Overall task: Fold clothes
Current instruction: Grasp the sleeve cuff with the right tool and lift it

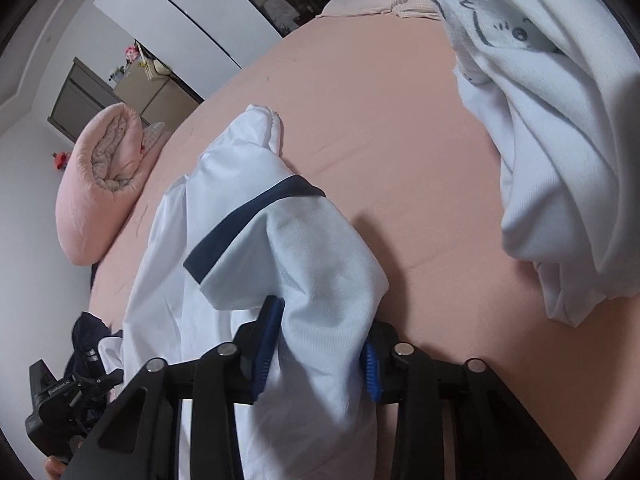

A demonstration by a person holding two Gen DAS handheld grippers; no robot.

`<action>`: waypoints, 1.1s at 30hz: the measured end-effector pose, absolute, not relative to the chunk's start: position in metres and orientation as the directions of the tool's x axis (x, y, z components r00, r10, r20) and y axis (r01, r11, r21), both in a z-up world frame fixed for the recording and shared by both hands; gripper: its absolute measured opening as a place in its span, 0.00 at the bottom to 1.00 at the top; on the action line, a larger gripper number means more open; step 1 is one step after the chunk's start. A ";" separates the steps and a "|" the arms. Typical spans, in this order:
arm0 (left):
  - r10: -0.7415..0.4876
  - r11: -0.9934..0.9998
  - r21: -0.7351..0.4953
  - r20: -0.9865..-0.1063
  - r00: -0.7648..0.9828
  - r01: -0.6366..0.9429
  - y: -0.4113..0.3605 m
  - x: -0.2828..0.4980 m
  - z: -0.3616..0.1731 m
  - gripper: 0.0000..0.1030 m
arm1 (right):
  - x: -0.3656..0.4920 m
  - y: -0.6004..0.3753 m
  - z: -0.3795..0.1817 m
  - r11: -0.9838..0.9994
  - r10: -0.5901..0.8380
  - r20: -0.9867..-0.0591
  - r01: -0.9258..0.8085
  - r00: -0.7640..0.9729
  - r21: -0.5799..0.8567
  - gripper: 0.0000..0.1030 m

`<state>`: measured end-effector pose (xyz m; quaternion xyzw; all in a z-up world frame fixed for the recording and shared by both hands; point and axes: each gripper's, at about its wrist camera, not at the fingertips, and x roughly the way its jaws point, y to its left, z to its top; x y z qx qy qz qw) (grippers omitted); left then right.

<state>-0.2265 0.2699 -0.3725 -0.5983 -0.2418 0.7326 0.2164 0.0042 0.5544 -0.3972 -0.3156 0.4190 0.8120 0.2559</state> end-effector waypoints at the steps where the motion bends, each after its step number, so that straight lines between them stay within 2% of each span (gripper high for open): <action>1: 0.605 -0.789 -0.614 -0.773 -0.192 -0.016 0.268 -0.227 -0.373 0.26 | 0.005 0.554 -0.396 -0.520 0.157 -0.731 -0.685 -0.664 0.511 0.26; 5: 0.592 -0.796 -0.605 -0.775 -0.220 -0.011 0.259 -0.226 -0.363 0.19 | 0.007 0.551 -0.384 -0.505 0.182 -0.757 -0.720 -0.628 0.476 0.14; 8: 0.553 -0.826 -0.561 -0.787 -0.274 -0.057 0.256 -0.223 -0.350 0.17 | 0.004 0.548 -0.372 -0.535 0.229 -0.789 -0.751 -0.570 0.387 0.09; 12: 0.549 -0.831 -0.551 -0.790 -0.274 -0.078 0.260 -0.225 -0.351 0.12 | 0.008 0.544 -0.361 -0.592 0.331 -0.809 -0.775 -0.485 0.222 0.08; 18: 0.547 -0.824 -0.566 -0.800 -0.245 0.009 0.253 -0.230 -0.365 0.10 | 0.026 0.546 -0.357 -0.610 0.458 -0.804 -0.792 -0.379 0.026 0.08; 23: 0.571 -0.796 -0.601 -0.786 -0.237 0.071 0.237 -0.228 -0.366 0.10 | 0.043 0.561 -0.362 -0.598 0.453 -0.821 -0.801 -0.347 0.008 0.08; 27: 0.697 -0.661 -0.724 -0.690 -0.196 0.197 0.224 -0.231 -0.379 0.12 | 0.059 0.572 -0.369 -0.589 0.398 -0.837 -0.804 -0.376 0.080 0.08; 28: 0.724 -0.625 -0.748 -0.662 -0.192 0.222 0.221 -0.231 -0.382 0.14 | 0.060 0.571 -0.368 -0.596 0.379 -0.838 -0.796 -0.392 0.103 0.08; 29: 0.739 -0.603 -0.764 -0.643 -0.200 0.229 0.219 -0.232 -0.382 0.21 | 0.062 0.570 -0.368 -0.602 0.359 -0.837 -0.788 -0.413 0.130 0.08; 31: 0.751 -0.577 -0.785 -0.618 -0.230 0.224 0.215 -0.231 -0.377 0.46 | 0.067 0.567 -0.366 -0.611 0.316 -0.832 -0.769 -0.455 0.189 0.09; 32: 0.758 -0.564 -0.797 -0.604 -0.245 0.217 0.215 -0.231 -0.374 0.69 | 0.067 0.568 -0.366 -0.612 0.286 -0.829 -0.757 -0.480 0.227 0.09; 33: 0.767 -0.551 -0.809 -0.587 -0.260 0.204 0.215 -0.230 -0.371 0.77 | 0.067 0.569 -0.366 -0.612 0.255 -0.825 -0.745 -0.504 0.265 0.10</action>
